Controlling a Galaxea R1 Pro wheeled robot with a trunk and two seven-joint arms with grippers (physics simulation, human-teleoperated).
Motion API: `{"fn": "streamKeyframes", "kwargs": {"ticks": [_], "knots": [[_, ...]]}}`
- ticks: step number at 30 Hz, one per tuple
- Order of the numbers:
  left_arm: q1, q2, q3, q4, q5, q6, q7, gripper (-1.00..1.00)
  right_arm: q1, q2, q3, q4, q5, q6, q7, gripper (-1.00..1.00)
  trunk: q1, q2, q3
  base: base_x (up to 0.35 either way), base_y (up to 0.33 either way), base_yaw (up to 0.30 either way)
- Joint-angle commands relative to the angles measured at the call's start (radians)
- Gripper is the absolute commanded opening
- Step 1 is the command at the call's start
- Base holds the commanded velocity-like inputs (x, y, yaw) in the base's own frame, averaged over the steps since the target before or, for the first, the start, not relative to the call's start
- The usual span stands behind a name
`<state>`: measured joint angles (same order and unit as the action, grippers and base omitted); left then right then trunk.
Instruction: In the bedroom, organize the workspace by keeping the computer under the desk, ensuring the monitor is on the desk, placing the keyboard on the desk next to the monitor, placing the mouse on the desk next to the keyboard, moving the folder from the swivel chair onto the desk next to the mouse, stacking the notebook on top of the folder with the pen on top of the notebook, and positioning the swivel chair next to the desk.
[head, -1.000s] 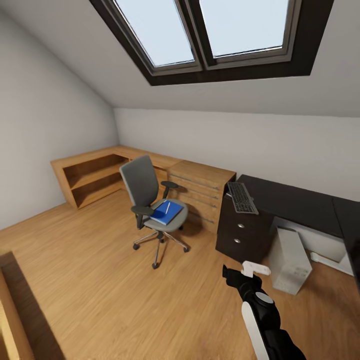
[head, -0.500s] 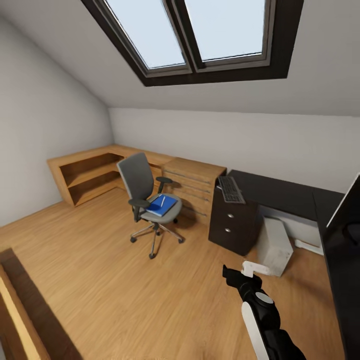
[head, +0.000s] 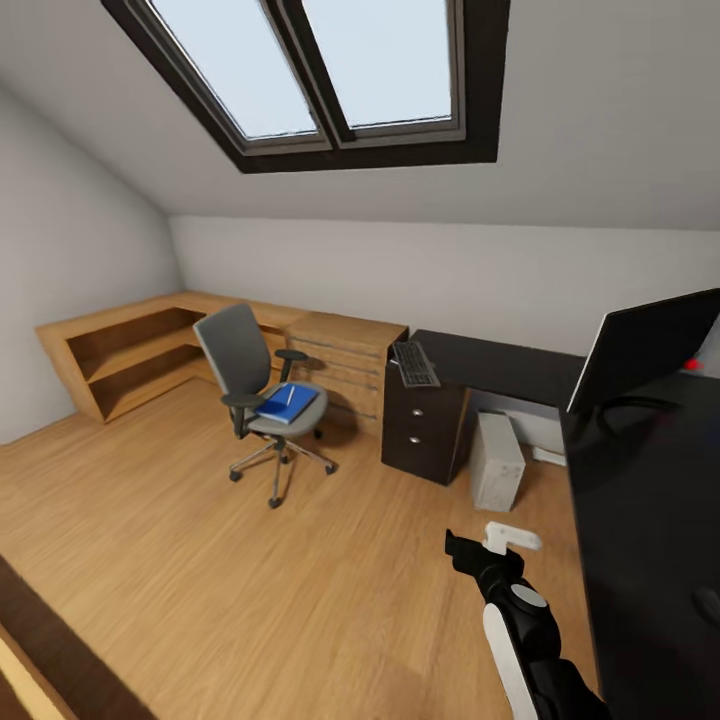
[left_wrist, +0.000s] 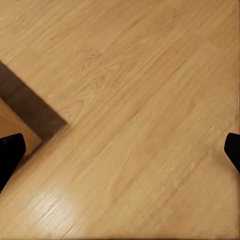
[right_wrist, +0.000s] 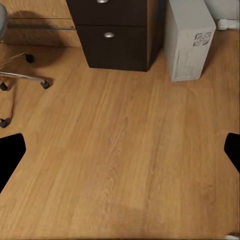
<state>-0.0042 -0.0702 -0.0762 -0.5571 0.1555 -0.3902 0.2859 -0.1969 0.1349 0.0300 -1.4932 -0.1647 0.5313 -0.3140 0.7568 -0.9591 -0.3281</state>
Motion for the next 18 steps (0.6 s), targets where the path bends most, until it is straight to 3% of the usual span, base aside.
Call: {"fn": "streamKeyframes", "kwargs": {"ticks": [1,18], "knots": [[-0.001,0.001,-0.008,0.000,0.010,-0.004,0.008,1.00,-0.001,-0.001,0.001,-0.001,-0.010,0.003,-0.010,1.00,0.000,-0.001,-0.001,-0.042,0.000,-0.265],[-0.001,0.001,-0.008,0.000,0.010,-0.004,0.007,1.00,-0.001,-0.007,-0.002,-0.004,-0.008,0.001,-0.012,1.00,0.000,-0.001,-0.001,-0.007,0.000,-0.267]]}}
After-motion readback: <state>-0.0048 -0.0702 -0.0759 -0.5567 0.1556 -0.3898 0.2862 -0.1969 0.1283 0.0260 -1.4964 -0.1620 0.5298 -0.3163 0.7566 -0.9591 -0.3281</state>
